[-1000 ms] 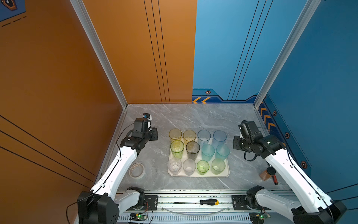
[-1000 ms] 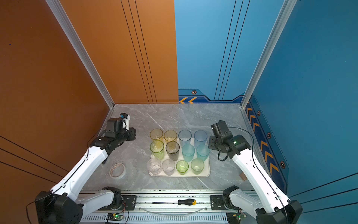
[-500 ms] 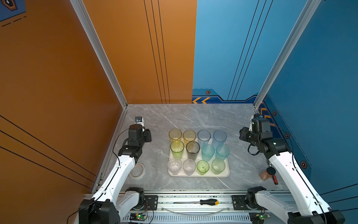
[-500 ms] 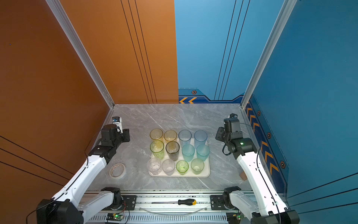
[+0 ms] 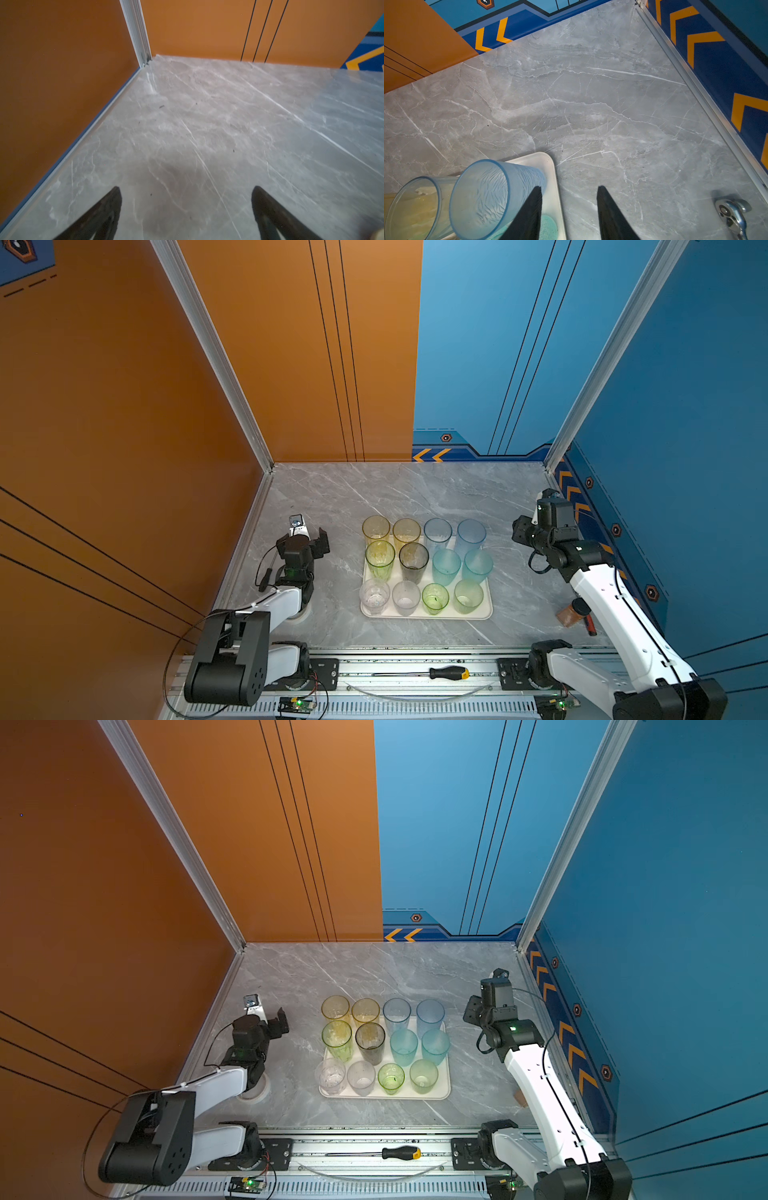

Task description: Place the glasses into the tray

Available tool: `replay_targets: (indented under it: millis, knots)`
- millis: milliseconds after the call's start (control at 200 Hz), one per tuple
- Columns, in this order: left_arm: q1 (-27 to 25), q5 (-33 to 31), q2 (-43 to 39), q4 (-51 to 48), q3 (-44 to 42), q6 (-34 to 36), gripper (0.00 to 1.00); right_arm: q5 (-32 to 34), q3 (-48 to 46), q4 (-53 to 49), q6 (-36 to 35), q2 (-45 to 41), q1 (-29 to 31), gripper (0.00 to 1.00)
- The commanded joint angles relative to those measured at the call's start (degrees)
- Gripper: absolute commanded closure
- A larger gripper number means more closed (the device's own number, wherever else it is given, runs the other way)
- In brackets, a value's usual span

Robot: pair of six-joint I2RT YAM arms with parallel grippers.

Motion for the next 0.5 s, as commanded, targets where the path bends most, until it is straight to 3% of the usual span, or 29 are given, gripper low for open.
replay_targets:
  millis: [0,170,496]
  knots:
    - [0.13,-1.76,4.58,13.74,-3.38,1.59,0.02,1.12,-0.73,0.71,-1.5,-0.87,-0.82,0.56]
    - [-1.75,-1.27,18.8,34.45,-5.66,5.09,0.02,2.34,-1.73,0.17,-3.05,-3.78,-1.47,0.52]
    - [-4.59,0.89,16.25,20.95,-0.47,9.23,0.02,3.67,-7.04,5.49,-3.35,-5.72,-4.77,0.46]
